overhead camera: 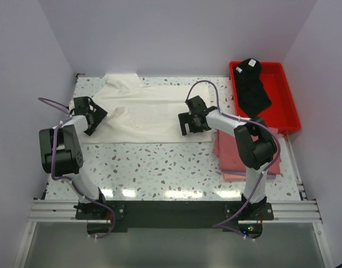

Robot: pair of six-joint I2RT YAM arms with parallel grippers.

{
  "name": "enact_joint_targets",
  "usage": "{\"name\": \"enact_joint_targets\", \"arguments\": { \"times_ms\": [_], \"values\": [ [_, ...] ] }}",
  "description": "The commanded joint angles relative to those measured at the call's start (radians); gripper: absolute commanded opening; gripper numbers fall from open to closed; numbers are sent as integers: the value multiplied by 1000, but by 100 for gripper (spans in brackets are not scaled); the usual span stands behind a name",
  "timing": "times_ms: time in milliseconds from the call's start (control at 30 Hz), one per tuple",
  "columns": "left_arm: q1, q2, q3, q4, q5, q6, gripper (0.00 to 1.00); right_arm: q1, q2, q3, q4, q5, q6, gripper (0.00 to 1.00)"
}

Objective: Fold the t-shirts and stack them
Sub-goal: Fold the tshirt

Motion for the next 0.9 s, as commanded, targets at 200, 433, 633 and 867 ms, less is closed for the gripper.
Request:
{"name": "enact_joint_targets", "arguments": {
  "times_ms": [200, 433, 633, 867],
  "values": [
    [38, -232, -306, -35, -138, -41, 100, 41, -165, -245, 55, -54, 92, 99],
    [49, -543, -423, -247, -292, -109, 100, 124, -369, -452, 18, -38, 151, 99],
    [51, -718, -355, -326, -206, -118, 100, 132, -432, -403, -15, -25, 91, 99],
    [-55, -706, -320, -325, 9, -83, 100, 132, -489, -357, -13, -83, 31, 99]
  ]
}}
